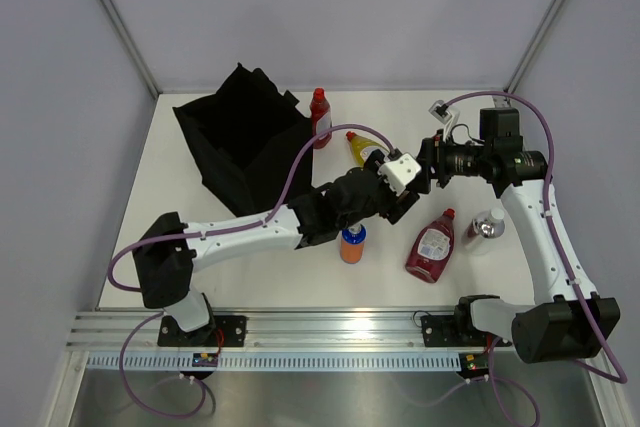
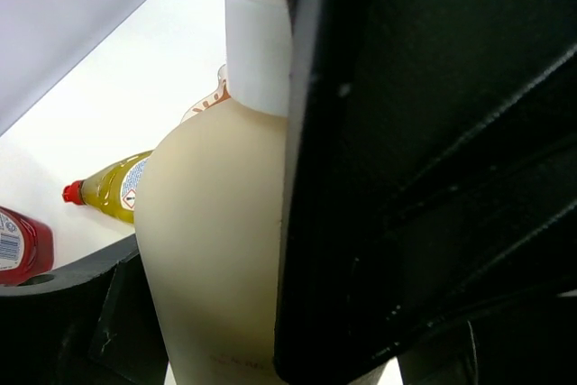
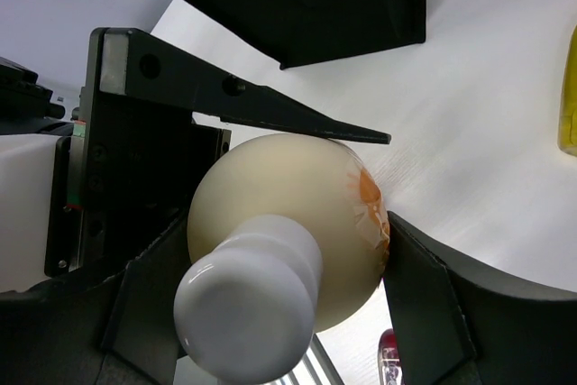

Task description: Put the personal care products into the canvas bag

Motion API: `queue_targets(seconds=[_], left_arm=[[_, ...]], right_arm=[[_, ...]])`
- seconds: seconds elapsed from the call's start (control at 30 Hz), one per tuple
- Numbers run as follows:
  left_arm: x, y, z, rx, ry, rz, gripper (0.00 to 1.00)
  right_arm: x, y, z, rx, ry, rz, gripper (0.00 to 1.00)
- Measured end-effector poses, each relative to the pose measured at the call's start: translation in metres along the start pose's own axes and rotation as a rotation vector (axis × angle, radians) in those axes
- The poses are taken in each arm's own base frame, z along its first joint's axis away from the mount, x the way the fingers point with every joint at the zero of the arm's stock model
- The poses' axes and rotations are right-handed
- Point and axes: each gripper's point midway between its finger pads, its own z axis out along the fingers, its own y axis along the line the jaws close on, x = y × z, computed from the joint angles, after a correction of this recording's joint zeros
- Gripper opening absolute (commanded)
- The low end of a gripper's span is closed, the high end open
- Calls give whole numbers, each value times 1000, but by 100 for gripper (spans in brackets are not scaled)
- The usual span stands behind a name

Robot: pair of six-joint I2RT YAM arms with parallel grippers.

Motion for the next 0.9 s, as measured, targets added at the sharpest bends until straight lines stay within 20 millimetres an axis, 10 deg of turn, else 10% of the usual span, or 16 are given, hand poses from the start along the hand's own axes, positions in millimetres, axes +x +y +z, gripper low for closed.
queue_targets(seconds=[0.2, 0.53, 0.9], left_arm=[[2, 0, -6, 8, 1, 17, 0], [48, 37, -45, 29, 124, -67, 0], [38, 50, -80, 58, 106, -101, 0]], right_arm=[[4, 2, 1, -10, 13, -8, 99], [-13, 19, -9, -50, -40, -124, 99], [-55, 20, -21, -43, -130, -172, 99]])
